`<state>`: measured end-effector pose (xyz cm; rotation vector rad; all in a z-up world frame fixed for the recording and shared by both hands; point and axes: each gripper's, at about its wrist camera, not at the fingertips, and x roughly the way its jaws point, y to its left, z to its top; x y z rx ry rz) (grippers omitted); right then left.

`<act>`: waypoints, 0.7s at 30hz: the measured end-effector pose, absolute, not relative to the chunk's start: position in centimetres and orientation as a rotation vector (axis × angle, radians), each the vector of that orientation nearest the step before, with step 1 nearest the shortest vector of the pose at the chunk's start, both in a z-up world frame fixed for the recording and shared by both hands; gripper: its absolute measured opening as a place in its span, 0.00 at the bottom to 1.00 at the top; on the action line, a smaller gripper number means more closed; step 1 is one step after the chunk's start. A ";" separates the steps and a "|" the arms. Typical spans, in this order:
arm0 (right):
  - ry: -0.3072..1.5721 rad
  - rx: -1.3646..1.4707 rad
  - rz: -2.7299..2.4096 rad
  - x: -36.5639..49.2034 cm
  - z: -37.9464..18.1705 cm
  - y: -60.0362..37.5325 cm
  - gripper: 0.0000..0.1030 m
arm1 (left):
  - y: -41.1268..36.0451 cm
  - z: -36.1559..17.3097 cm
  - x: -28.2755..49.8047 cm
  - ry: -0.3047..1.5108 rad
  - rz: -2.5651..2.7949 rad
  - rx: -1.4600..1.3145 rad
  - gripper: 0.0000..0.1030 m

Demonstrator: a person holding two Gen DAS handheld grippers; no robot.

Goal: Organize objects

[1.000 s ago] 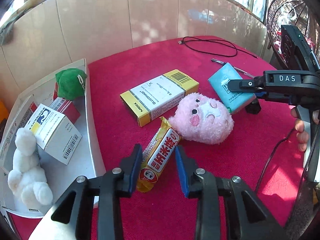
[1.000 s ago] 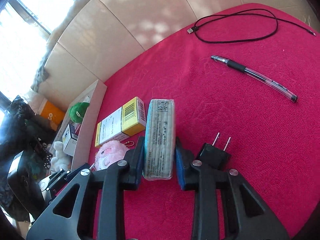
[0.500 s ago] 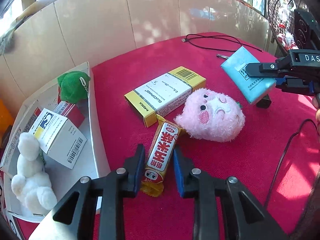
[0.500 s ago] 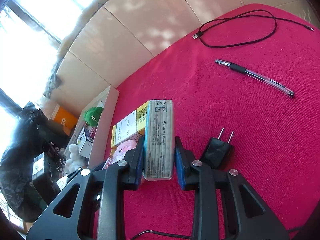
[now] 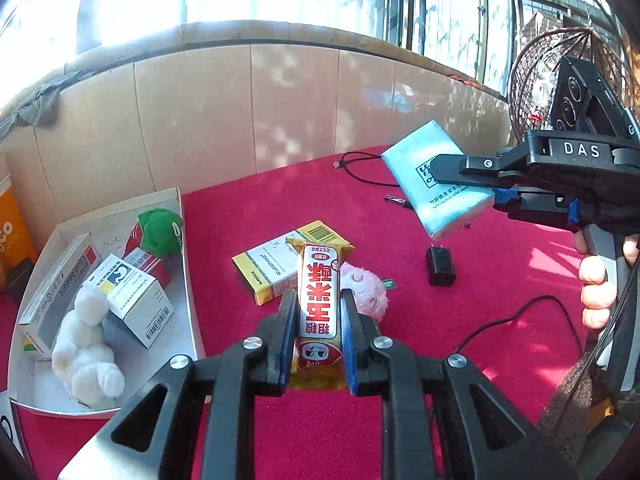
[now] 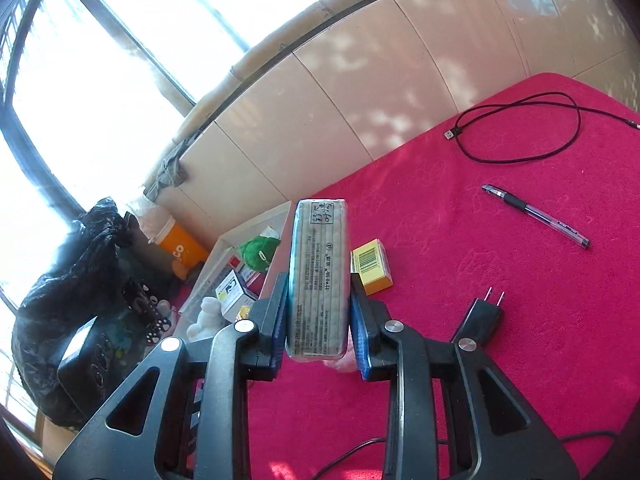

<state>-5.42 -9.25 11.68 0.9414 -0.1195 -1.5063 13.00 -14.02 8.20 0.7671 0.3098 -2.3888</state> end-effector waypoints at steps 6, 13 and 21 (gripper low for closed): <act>-0.109 0.928 -1.493 -4.6 12.4 -9.3 0.26 | -13.7 9.4 14.3 0.333 -2.399 0.692 0.19; -0.091 0.925 -1.485 -3.7 12.9 -9.6 0.26 | -14.0 10.4 16.3 0.375 -2.383 0.603 0.19; -0.050 0.916 -1.457 -2.3 13.1 -10.8 0.26 | -14.5 11.0 18.1 0.404 -2.366 0.530 0.19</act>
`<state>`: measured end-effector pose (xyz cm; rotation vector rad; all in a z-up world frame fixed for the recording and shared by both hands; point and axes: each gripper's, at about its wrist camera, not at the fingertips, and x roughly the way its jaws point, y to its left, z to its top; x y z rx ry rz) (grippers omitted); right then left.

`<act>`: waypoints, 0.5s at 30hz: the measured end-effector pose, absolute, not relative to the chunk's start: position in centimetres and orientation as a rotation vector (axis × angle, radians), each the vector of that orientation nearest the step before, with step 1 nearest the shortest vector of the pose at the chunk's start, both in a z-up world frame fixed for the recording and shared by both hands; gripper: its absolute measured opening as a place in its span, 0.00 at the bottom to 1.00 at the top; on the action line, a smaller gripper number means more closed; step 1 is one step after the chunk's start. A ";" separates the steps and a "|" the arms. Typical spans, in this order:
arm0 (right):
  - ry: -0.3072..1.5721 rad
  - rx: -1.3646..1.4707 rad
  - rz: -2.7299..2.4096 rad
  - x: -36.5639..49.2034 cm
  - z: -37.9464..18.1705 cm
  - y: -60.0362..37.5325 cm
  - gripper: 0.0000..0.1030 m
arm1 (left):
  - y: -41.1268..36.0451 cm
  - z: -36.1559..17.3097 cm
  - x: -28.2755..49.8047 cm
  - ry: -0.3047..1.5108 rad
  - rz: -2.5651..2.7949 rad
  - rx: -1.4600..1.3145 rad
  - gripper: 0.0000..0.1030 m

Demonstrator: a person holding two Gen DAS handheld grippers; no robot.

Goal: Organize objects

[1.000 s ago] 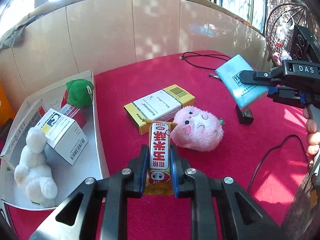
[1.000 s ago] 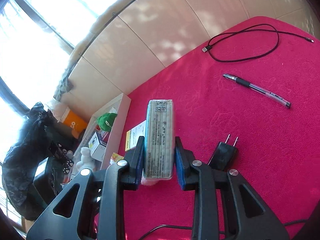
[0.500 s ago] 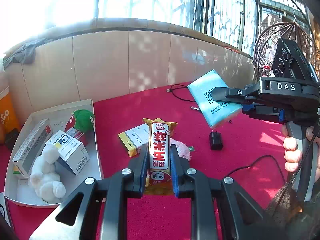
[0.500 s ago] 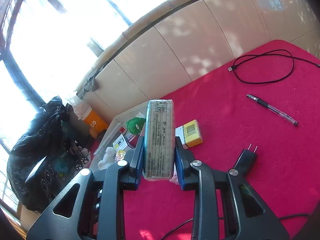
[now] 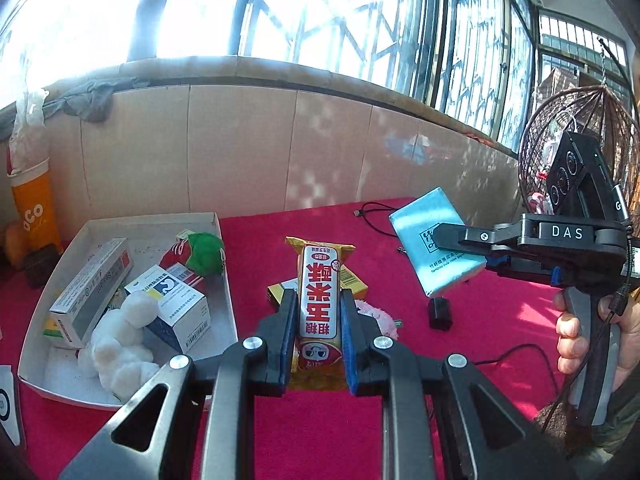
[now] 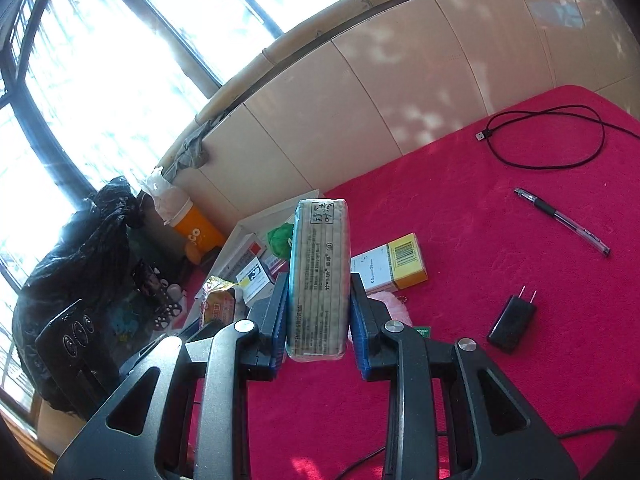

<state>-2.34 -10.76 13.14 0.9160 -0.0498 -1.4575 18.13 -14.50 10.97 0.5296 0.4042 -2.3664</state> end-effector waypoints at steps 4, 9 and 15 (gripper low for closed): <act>-0.025 0.895 -1.446 -1.4 13.7 -11.6 0.26 | -14.9 11.4 18.9 0.419 -2.357 0.492 0.19; -0.006 0.884 -1.429 -0.4 14.0 -12.5 0.26 | -15.3 11.8 19.8 0.424 -2.342 0.454 0.19; 0.023 0.871 -1.418 0.7 14.3 -13.4 0.26 | -15.9 11.9 21.0 0.448 -2.321 0.415 0.19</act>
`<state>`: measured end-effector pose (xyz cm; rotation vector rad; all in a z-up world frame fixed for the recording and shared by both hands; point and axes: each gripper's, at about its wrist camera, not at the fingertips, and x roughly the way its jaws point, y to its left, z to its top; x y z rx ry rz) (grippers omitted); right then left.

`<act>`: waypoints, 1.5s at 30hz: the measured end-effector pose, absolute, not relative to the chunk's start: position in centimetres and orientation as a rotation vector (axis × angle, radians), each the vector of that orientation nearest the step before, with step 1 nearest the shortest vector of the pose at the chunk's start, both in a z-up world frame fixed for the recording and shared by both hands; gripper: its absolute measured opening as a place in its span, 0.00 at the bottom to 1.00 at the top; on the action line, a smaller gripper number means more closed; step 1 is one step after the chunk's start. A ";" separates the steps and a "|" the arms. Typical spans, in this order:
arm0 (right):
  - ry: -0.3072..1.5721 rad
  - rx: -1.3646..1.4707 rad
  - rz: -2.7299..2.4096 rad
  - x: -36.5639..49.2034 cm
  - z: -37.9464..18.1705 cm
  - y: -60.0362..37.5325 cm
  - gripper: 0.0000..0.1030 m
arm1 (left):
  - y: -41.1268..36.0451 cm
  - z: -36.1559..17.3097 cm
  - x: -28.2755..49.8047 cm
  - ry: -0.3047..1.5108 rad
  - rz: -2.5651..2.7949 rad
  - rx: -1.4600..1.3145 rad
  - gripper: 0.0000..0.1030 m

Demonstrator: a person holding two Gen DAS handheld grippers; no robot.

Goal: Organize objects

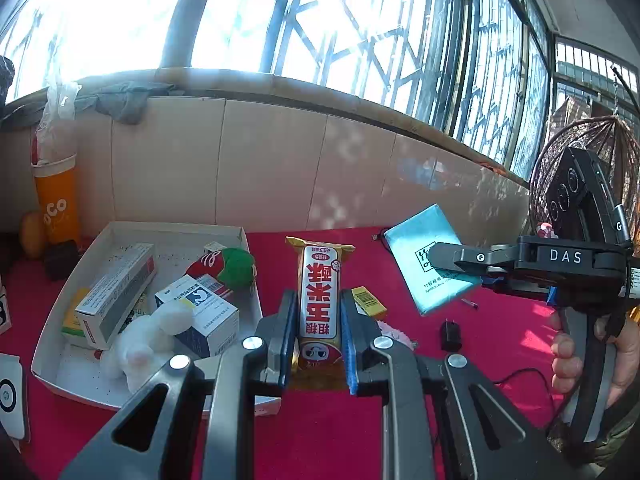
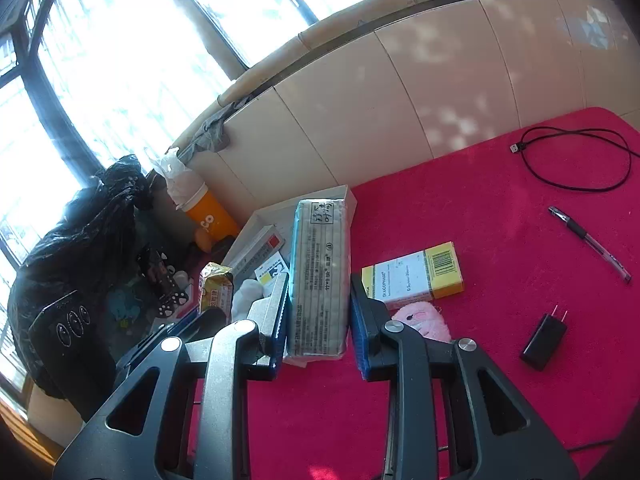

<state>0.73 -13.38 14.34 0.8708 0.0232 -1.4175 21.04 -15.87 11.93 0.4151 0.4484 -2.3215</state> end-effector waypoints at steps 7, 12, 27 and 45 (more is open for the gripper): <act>0.058 0.869 -1.395 2.0 14.4 -14.7 0.26 | -16.6 12.0 22.5 0.476 -2.296 0.379 0.19; 0.086 0.874 -1.384 2.9 14.0 -15.5 0.26 | -17.1 11.8 23.3 0.496 -2.280 0.361 0.19; 0.181 0.886 -1.351 4.6 13.5 -19.5 0.26 | -19.6 11.9 25.4 0.464 -2.205 0.330 0.19; 0.223 0.876 -1.341 7.5 14.7 -27.8 0.26 | -29.6 12.8 27.8 0.507 -2.056 0.343 0.19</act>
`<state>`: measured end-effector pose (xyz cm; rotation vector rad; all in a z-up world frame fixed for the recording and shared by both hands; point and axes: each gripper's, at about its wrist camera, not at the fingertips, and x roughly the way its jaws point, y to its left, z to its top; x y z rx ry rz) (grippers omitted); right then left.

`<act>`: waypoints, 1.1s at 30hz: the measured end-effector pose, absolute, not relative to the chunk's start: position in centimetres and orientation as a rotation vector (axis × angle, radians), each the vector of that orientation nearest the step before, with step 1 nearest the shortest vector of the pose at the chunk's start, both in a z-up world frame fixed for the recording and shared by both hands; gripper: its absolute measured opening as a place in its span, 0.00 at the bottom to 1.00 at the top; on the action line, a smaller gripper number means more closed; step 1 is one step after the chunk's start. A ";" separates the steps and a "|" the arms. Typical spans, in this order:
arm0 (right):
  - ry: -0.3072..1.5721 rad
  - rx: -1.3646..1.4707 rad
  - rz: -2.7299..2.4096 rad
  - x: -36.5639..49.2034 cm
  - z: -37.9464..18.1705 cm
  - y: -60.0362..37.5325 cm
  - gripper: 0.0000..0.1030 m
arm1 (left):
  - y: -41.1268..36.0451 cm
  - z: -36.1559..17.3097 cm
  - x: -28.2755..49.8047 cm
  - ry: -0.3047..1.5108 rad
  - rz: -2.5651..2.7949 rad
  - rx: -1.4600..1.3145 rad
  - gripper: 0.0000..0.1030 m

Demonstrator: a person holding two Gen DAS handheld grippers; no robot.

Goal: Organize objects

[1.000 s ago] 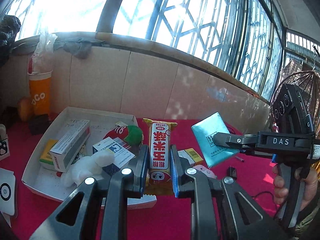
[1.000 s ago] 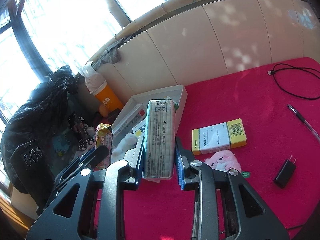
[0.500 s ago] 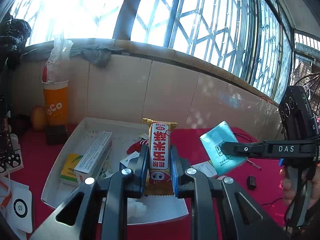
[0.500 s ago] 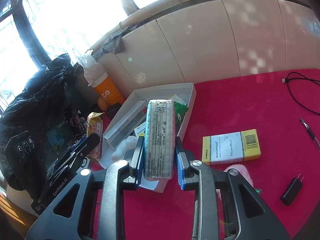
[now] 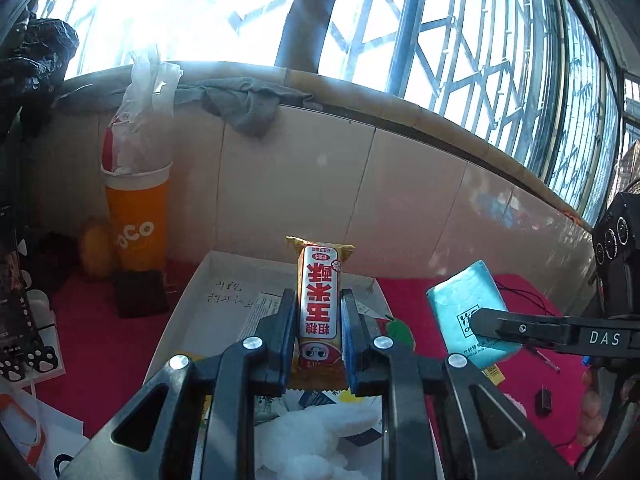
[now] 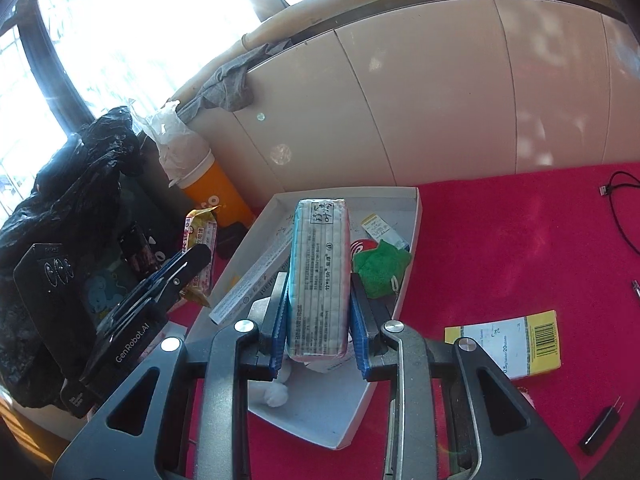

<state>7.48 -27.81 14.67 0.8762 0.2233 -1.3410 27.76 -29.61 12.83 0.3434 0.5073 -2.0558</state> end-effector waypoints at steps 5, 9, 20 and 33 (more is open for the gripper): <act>0.236 0.889 -1.344 8.5 13.6 -30.5 0.26 | -31.2 12.1 27.6 0.507 -2.020 0.383 0.19; 0.271 0.888 -1.354 10.0 12.4 -32.6 0.26 | -32.1 11.0 27.0 0.539 -1.999 0.417 0.20; 0.182 0.875 -1.458 8.4 11.0 -31.4 0.85 | -31.4 9.6 30.3 0.590 -1.837 0.278 1.00; 0.081 0.813 -1.429 6.9 13.4 -23.1 0.86 | -25.0 12.9 29.3 0.487 -1.860 0.198 1.00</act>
